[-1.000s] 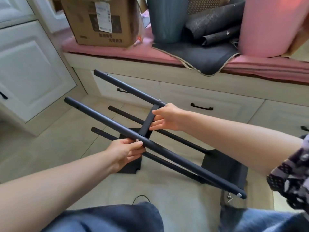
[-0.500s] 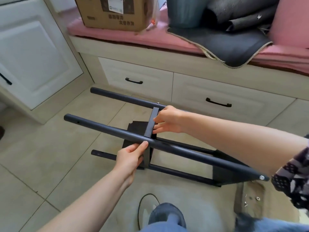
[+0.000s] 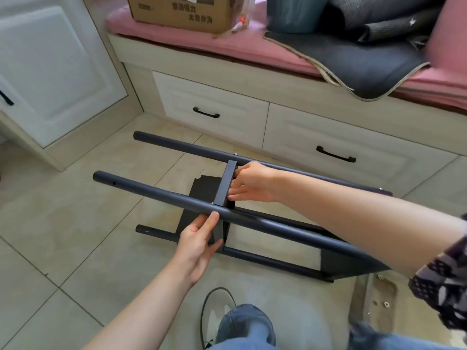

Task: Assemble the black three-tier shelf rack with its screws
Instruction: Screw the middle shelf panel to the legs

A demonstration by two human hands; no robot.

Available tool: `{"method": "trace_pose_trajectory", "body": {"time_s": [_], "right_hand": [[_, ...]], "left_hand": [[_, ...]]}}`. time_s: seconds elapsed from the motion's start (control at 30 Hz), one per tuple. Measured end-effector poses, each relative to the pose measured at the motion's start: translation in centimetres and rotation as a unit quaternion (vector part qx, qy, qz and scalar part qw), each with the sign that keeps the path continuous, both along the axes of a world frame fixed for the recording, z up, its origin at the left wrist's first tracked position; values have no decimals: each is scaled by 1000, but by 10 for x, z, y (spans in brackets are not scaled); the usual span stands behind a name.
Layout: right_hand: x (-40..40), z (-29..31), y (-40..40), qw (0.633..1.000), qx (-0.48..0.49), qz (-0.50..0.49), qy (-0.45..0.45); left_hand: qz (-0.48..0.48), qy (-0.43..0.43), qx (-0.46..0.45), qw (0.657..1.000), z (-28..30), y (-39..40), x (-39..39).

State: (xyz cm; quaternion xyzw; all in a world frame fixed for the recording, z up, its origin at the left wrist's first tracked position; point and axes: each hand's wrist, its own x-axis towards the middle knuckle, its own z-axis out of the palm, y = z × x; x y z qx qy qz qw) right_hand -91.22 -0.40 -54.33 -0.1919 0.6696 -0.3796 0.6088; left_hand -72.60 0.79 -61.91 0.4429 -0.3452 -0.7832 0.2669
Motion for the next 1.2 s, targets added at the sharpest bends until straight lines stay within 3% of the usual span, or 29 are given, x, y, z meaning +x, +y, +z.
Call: {"method": "trace_pose_trajectory", "body": {"time_s": [0.37,0.6,0.97,1.2], "right_hand": [[-36,43,85,987,-31,63,147],[-77,50,187,987,-24,-19,157],[-98,-8,303,985,8,-71,156],[-110,-66,335,986,-36,-102,127]], "left_hand": [[58,-68,-73,993,-5,11,-8],[144,-115,-128,974,0,26,-22],[184,-160,-163,956,2,40,-36],[235,-179,-174,939,-3,46,-46]]}}
